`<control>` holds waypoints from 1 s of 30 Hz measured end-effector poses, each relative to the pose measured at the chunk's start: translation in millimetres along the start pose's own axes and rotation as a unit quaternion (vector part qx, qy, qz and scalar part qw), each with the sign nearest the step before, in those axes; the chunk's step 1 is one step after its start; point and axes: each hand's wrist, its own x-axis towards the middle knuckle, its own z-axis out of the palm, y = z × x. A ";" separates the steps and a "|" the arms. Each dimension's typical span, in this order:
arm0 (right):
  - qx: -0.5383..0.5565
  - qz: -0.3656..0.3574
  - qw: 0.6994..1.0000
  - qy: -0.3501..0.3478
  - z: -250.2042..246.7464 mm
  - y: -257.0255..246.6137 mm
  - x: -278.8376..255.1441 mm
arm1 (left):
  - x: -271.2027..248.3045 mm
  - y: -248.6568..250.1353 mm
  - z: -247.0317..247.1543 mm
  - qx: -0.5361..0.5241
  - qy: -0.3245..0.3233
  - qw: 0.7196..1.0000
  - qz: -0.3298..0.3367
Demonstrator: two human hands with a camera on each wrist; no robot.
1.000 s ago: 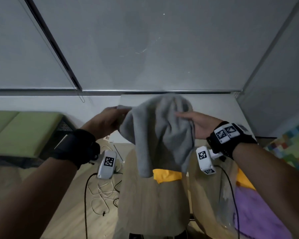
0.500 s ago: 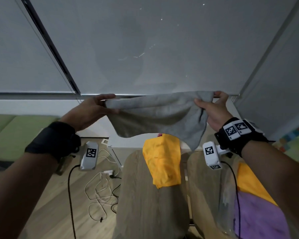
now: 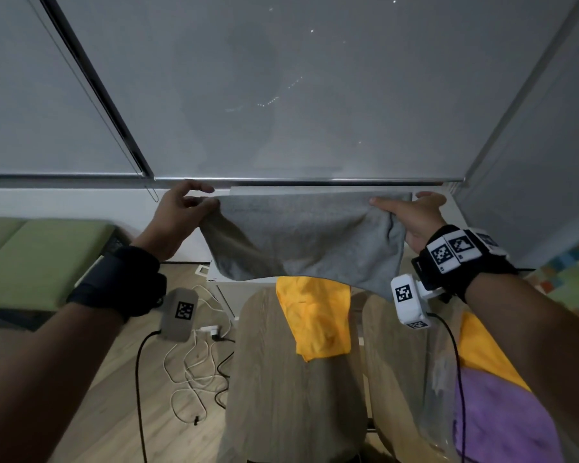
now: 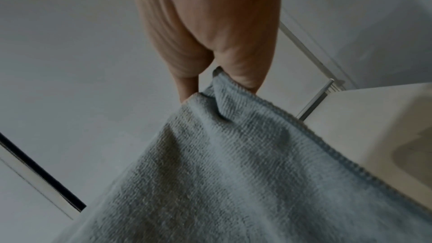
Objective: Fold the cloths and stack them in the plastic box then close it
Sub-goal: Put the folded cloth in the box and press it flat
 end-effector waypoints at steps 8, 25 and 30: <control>-0.090 0.010 0.995 0.029 5.1 3.7 4.7 | 9.2 -11.5 3.0 0.049 0.039 0.997 0.038; -0.214 -0.233 0.947 -0.059 -12.1 1.5 4.4 | 15.6 -10.9 -15.3 0.223 0.074 0.968 0.089; -0.332 -0.265 0.904 -0.042 -18.2 13.4 -1.2 | 6.4 -21.0 -10.0 0.332 0.097 0.926 0.152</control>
